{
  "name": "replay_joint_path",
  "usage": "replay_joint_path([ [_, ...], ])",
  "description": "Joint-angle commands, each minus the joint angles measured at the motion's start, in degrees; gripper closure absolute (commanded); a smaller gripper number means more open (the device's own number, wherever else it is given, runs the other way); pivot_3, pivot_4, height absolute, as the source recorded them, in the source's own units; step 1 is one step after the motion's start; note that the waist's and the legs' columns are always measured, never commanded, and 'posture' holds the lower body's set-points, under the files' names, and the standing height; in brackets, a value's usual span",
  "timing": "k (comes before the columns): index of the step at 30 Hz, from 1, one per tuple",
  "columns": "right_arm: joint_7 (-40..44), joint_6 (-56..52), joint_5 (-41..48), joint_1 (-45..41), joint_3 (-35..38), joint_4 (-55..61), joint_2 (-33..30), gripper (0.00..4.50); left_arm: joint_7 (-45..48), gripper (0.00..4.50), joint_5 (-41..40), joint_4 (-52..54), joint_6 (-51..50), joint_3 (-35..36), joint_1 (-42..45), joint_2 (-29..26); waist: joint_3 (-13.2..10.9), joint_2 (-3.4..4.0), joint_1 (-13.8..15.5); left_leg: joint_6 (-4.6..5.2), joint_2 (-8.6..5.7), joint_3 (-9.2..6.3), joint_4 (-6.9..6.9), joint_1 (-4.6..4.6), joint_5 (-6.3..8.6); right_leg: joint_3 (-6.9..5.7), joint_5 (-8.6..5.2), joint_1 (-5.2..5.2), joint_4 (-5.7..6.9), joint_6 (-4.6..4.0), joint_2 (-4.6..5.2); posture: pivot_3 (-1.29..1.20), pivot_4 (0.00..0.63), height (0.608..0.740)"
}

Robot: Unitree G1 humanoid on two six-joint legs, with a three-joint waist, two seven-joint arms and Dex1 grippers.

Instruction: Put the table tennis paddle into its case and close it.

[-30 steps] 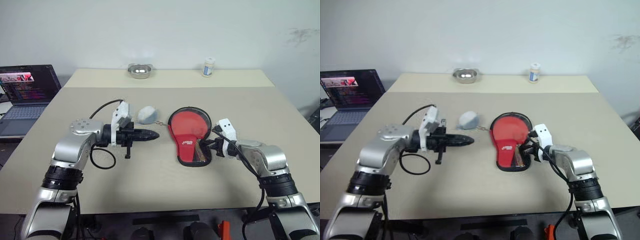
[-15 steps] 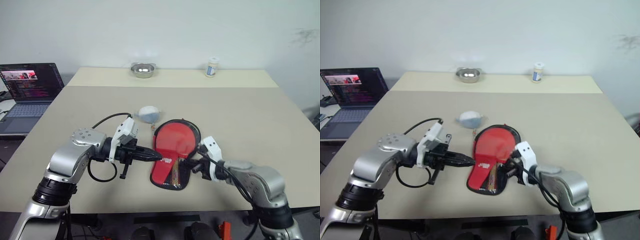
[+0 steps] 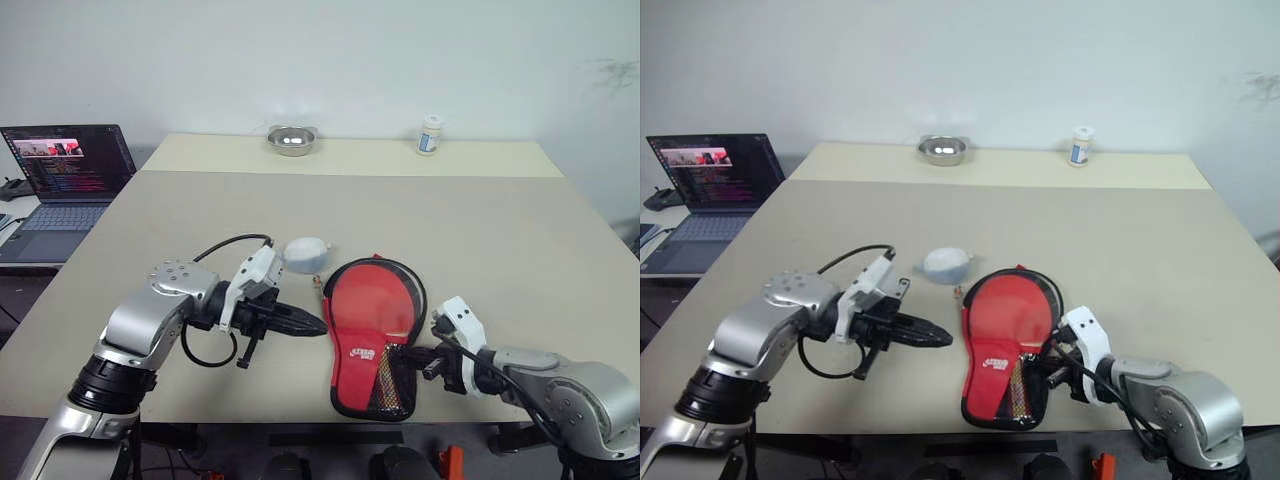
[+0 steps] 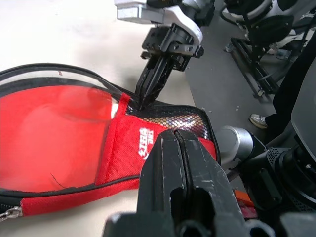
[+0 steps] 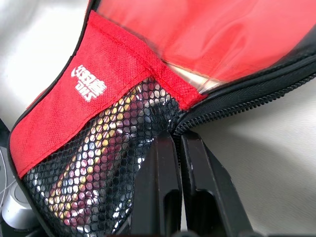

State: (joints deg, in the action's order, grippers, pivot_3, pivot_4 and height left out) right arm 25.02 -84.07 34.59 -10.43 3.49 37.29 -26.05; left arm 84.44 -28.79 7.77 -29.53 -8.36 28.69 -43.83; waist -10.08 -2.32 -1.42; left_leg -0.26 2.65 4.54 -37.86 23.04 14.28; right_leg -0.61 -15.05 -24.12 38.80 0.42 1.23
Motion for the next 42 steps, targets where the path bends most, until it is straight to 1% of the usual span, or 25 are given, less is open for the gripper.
replay_joint_path([
  [1,0.44,0.19,0.27,-1.28,1.99,-0.66,-2.55,4.48,0.83,4.5,-0.15,0.72,0.84,0.26,0.37,-0.95,0.0,0.0,0.0,0.0,0.0,0.0,0.0,0.01,0.0,0.0,0.0,0.0,-0.01,0.0,-0.01,0.0,0.15,0.74],
  [8,0.46,2.57,-0.42,-2.94,0.52,-3.95,-4.74,4.48,-0.08,4.5,-0.3,1.54,0.66,0.59,-0.47,-0.98,0.0,-0.01,-0.04,0.0,0.0,0.0,-0.01,0.01,0.0,0.01,0.0,0.0,-0.01,0.01,-0.02,0.0,0.15,0.74],
  [11,0.75,2.84,-0.13,-3.17,0.95,-4.34,-5.58,3.86,-0.51,4.5,-0.4,1.87,0.52,0.69,-0.8,-0.84,0.0,-0.01,-0.04,0.0,0.02,0.0,-0.01,0.0,0.0,0.01,0.01,0.0,0.0,0.01,-0.02,0.0,0.15,0.74],
  [15,1.77,2.97,0.95,-3.75,2.36,-2.84,-8.15,2.56,-1.44,4.5,-0.48,1.91,0.53,0.88,-1.01,-0.32,-0.01,-0.01,-0.03,0.01,0.02,0.0,-0.04,0.0,0.0,0.01,0.02,0.01,0.0,0.03,-0.01,0.0,0.15,0.74],
  [17,3.92,4.43,1.66,-4.32,2.61,-0.7,-11.89,1.86,-2.45,4.5,-0.41,1.84,0.62,1.03,-1.09,0.05,-0.02,0.0,-0.03,0.01,0.02,0.0,-0.03,0.01,0.0,0.01,0.01,0.0,-0.01,0.03,-0.01,0.0,0.15,0.74],
  [19,7.45,6.19,3.95,-6.59,4.25,1.13,-15.16,1.15,-3.45,4.5,-0.53,1.45,0.51,1.47,-1.18,0.29,-0.04,0.02,-0.07,0.01,0.02,0.01,-0.01,0.02,0.0,0.01,0.01,0.0,-0.05,0.03,-0.01,0.0,0.15,0.74],
  [21,9.81,8.34,5.91,-9.92,5.66,1.1,-16.41,0.49,-4.86,4.5,-0.82,0.71,0.08,2.22,-1.01,0.59,-0.05,0.02,-0.14,0.01,0.03,0.01,-0.01,0.01,0.0,0.01,0.01,-0.01,-0.06,0.03,-0.02,0.0,0.15,0.74],
  [22,10.53,10.23,6.17,-11.9,5.54,0.44,-16.17,0.06,-5.61,4.5,-0.83,0.18,0.0,2.64,-0.83,0.73,-0.05,0.01,-0.36,0.01,0.06,0.01,-0.01,0.01,0.0,0.02,0.02,-0.01,-0.06,0.03,-0.02,0.0,0.15,0.74],
  [23,10.93,11.91,6.26,-13.26,5.1,-0.27,-15.67,0.02,-6.21,4.5,-0.73,-0.31,0.12,2.94,-0.67,0.83,-0.05,0.01,-0.44,0.01,0.11,0.0,-0.01,-0.01,0.0,0.02,0.02,-0.01,-0.05,0.03,-0.02,0.0,0.15,0.74],
  [26,9.35,17.83,3.07,-16.18,0.45,-4.53,-11.65,0.02,-7.84,4.5,0.84,-2.69,1.68,3.28,0.02,0.99,-0.05,0.0,-0.41,0.01,0.19,-0.12,0.03,-0.04,0.0,-0.05,0.01,-0.01,-0.02,0.02,-0.11,0.0,0.15,0.74],
  [29,6.56,24.28,-2.25,-17.53,-6.08,-11.11,-5.89,0.02,-9.07,4.5,1.46,-5.1,2.4,3.95,1.49,1.22,-0.05,0.0,-0.37,0.0,0.2,-0.15,0.05,-0.03,0.0,-0.06,0.0,-0.02,0.01,0.01,-0.14,0.0,0.15,0.74],
  [33,5.94,32.6,-9.8,-16.93,-15.66,-17.97,-1.29,0.02,-10.9,4.5,2.0,-7.21,2.33,4.76,3.17,1.3,-0.06,0.01,-0.32,0.0,0.08,-0.02,0.0,0.04,0.0,-0.01,0.01,-0.06,0.02,0.0,-0.1,0.0,0.15,0.74],
  [36,5.21,36.64,-14.08,-16.55,-20.15,-21.57,1.23,0.0,-15.07,3.89,2.53,-9.43,2.07,6.52,4.97,2.45,-0.06,0.01,-0.28,0.01,0.02,0.04,-0.03,0.09,0.0,0.03,0.02,-0.07,-0.05,0.02,-0.09,0.0,0.15,0.74],
  [39,5.0,38.5,-16.22,-16.34,-21.58,-23.29,2.8,0.0,-18.15,2.82,3.31,-12.4,2.72,7.67,7.34,3.56,-0.06,0.0,-0.16,0.01,0.02,0.01,-0.05,0.13,0.0,-0.01,0.02,-0.08,-0.05,0.03,-0.05,0.0,0.15,0.74],
  [42,5.07,39.02,-17.28,-16.18,-22.17,-23.23,3.91,0.0,-19.8,1.77,6.61,-17.9,6.31,6.77,10.47,4.35,-0.06,0.0,-0.15,0.01,0.05,0.0,-0.06,0.11,0.0,-0.02,0.02,-0.08,-0.01,0.02,-0.05,0.0,0.15,0.74],
])
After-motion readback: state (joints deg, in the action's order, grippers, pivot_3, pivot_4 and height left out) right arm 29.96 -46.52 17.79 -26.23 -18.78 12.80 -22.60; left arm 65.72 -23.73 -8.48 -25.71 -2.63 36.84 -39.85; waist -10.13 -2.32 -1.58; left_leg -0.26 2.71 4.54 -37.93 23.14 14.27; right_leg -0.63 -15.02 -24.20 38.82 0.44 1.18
